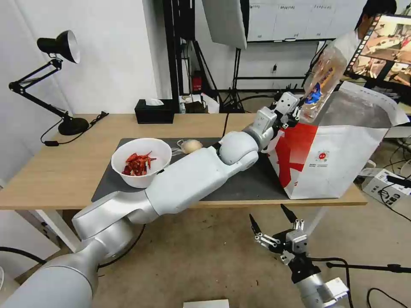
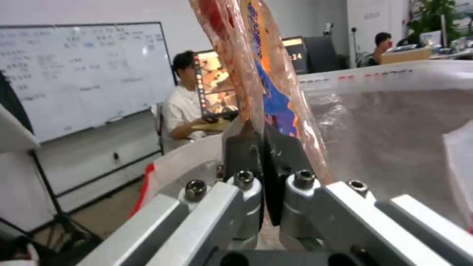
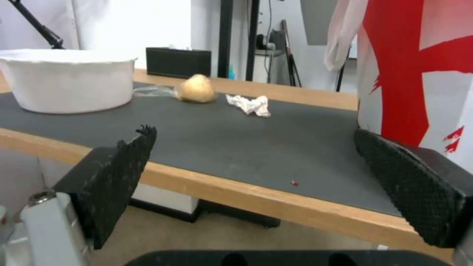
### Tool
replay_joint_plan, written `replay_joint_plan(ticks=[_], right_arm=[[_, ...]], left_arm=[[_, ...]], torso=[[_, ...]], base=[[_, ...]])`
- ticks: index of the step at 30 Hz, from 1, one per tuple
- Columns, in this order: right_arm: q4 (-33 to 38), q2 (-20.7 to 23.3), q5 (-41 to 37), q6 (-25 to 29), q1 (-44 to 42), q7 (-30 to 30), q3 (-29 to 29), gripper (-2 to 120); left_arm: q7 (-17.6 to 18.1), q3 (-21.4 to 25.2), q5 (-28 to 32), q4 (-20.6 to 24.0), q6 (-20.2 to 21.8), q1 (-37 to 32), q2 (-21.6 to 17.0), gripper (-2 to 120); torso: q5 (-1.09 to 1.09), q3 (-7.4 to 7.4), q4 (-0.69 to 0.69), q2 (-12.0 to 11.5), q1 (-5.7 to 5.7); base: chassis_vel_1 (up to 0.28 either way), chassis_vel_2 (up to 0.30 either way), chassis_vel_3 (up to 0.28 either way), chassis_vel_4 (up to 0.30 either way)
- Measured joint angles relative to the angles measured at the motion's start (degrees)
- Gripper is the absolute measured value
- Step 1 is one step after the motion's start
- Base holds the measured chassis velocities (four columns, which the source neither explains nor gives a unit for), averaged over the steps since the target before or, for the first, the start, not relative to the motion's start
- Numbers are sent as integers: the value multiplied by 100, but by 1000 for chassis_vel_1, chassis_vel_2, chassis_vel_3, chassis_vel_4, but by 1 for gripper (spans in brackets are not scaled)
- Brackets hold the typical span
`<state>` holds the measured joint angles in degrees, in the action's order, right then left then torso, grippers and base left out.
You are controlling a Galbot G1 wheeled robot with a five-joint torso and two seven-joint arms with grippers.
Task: Pick up the trash from the table and place it into the takeout bag.
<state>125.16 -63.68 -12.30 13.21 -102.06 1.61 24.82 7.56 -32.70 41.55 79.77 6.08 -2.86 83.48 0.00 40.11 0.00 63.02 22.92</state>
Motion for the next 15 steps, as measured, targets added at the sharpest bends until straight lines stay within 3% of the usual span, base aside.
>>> replay_joint_plan(ticks=[6,7,9,13,15], right_arm=[[-10,2,-2,-7,8,-1,-3,100],[-14,4,-2,-9,8,-2,-3,100],[-17,6,-3,-9,8,-2,-3,100],[-25,20,0,-14,0,-3,2,100],[-25,20,0,-14,-1,-3,2,100]], left_arm=[[-29,-19,114,54,48,-11,-48,10],[-30,-20,172,54,56,-13,-49,20],[-30,-20,216,55,60,-13,-49,23],[-16,23,488,125,130,-17,-85,40],[-14,27,503,131,135,-16,-90,41]], torso=[[0,0,0,0,0],[0,0,0,0,0],[0,0,0,0,0],[0,0,-1,0,0],[0,0,-1,0,0]], base=[[0,0,0,0],[0,0,0,0],[0,0,0,0],[0,0,0,0],[0,0,0,0]])
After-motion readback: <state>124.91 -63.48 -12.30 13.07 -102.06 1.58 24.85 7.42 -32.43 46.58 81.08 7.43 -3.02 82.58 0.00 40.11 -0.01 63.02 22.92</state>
